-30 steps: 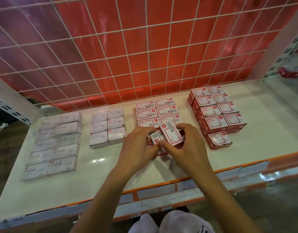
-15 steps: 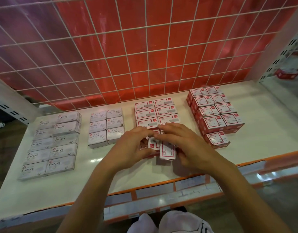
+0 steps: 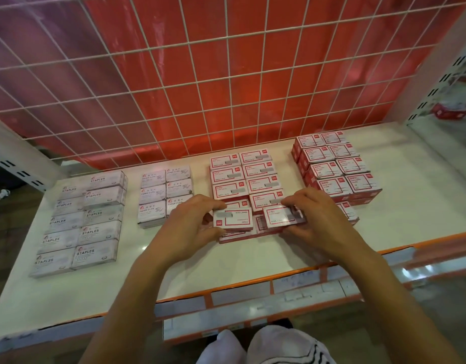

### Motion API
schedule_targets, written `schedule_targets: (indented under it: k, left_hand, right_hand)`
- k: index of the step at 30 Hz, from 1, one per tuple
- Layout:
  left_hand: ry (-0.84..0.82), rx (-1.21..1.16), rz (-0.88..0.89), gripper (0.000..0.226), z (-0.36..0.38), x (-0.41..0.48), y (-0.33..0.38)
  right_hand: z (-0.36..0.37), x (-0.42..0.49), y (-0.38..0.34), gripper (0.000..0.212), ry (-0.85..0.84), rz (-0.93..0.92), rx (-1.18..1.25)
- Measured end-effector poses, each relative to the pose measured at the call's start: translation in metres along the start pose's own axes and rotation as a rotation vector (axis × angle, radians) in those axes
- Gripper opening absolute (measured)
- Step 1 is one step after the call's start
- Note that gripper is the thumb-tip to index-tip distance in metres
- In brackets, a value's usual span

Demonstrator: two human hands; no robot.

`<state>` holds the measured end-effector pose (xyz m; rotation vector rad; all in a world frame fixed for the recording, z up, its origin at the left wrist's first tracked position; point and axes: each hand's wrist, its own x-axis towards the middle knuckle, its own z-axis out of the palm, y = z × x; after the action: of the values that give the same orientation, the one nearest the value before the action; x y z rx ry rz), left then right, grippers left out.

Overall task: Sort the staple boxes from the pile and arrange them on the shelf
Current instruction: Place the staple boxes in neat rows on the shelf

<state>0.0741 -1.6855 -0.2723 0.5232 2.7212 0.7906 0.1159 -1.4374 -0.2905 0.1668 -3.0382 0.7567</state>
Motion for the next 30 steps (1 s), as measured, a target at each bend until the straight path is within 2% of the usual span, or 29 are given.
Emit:
schedule_targets:
  k: [25,27,30]
  left_hand:
    - [0.102,-0.081,-0.038,0.049,0.009,0.003,-0.005]
    - [0.142,-0.094,-0.054,0.050,0.010,0.004,0.000]
    - [0.262,-0.127,-0.078,0.051,0.011,0.005,0.012]
  right_hand:
    - [0.012,-0.003,-0.015,0.060,-0.046,0.097,0.019]
    - [0.009,-0.004,-0.017,0.060,0.010,0.084,0.017]
    - [0.002,-0.003,-0.032,0.043,0.129,0.054,0.186]
